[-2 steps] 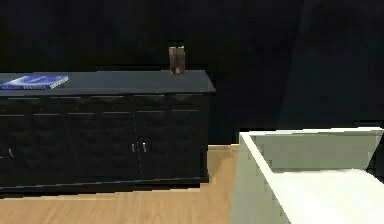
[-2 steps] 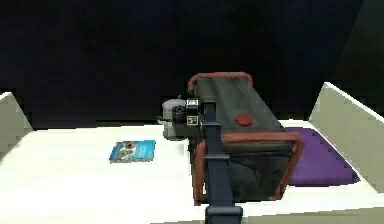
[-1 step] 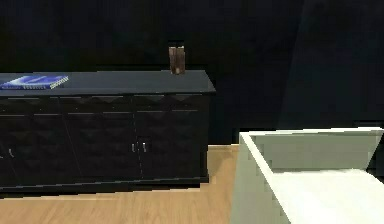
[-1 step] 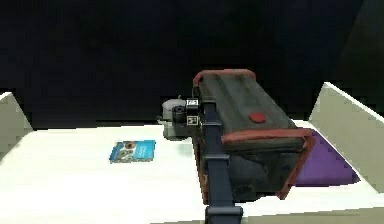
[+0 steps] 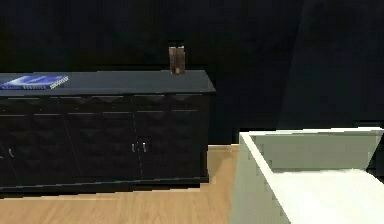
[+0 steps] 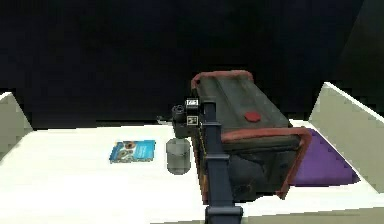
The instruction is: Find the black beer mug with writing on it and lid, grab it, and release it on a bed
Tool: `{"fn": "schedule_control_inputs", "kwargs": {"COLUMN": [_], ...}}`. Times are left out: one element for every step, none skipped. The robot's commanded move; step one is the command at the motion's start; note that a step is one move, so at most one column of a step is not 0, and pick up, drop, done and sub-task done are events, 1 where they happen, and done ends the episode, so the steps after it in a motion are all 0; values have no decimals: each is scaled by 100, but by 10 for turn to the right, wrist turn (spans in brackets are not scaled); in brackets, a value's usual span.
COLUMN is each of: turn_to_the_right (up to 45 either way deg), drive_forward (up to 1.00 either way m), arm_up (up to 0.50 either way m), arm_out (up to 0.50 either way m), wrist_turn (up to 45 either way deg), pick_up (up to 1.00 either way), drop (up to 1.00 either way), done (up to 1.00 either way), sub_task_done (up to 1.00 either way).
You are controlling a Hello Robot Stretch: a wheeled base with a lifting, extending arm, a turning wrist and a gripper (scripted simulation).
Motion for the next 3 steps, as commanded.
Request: {"fn": "schedule_control_inputs", "kwargs": {"turn_to_the_right": [0,0,0], "drive_forward": [0,0,0], "arm_up": [10,0,0], "arm_out": [0,-8,0], "wrist_turn": [0,0,0], "pick_up": [0,0,0], "drop": [0,0,0], "done": [0,0,100], "sub_task_done": [0,0,0]}}
